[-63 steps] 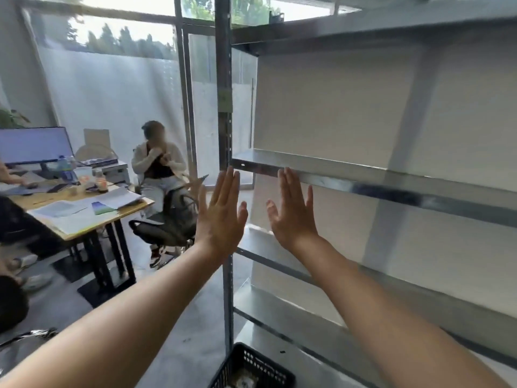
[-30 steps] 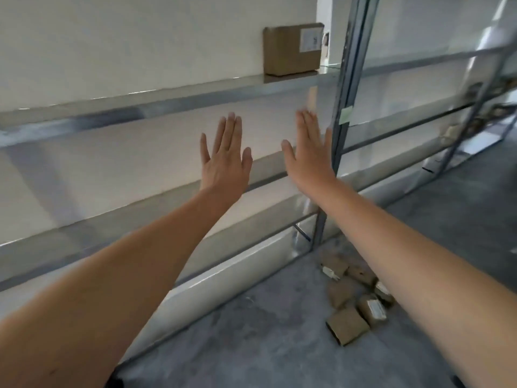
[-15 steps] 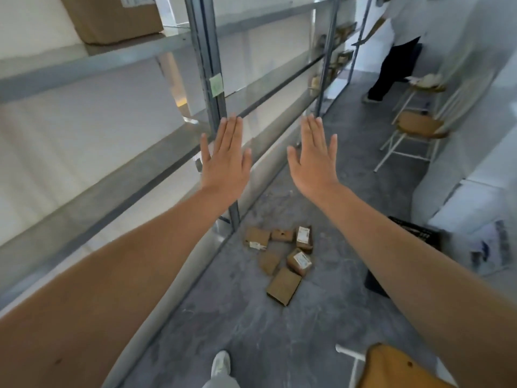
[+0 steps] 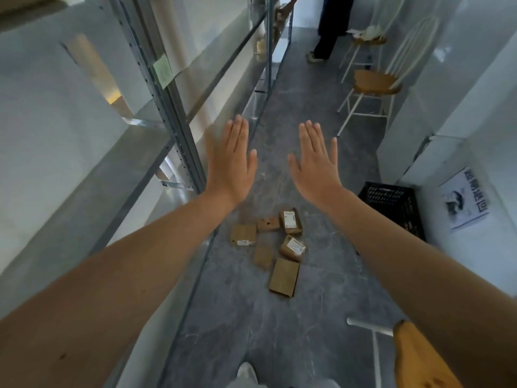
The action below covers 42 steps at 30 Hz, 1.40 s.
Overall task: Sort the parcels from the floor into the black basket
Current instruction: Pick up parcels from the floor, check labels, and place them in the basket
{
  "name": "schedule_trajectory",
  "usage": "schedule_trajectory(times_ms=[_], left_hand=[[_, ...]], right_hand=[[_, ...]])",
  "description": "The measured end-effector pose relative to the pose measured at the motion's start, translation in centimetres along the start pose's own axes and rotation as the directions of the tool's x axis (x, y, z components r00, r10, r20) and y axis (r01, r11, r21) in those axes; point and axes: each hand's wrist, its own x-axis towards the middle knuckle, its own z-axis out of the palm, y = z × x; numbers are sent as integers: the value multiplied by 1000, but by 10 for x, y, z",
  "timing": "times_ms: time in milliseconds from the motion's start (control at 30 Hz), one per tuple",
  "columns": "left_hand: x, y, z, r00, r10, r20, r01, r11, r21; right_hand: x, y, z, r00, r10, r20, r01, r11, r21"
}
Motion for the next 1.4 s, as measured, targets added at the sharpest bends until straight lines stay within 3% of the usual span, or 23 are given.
schedule_trajectory(times_ms=[433,633,767,900,1100,1267,1400], left_hand=[[61,-24,91,981,28,194,-13,997,-75],[99,-6,152,964,23,265,-11,999,-46],[124,8,199,941,-39,337,58,997,-47],[141,22,254,910,-84,407,108,994,-35],[119,19,359,828,-212,519,270,962,-39],[72,-10,468,673,-211,709,283,959,16],[36,-44,569,543,-251,801,404,915,12]], right_hand=[[40,46,58,985,140,97,-139,990,-17],[73,114,93,962,209,176,-211,977,-8],[100,171,124,950,184,253,-176,983,-54],[120,229,162,915,248,319,-246,968,-48],[108,287,272,790,357,497,-394,919,-34],[73,318,388,642,406,650,-482,873,-70],[41,347,482,515,463,721,-634,772,-43]])
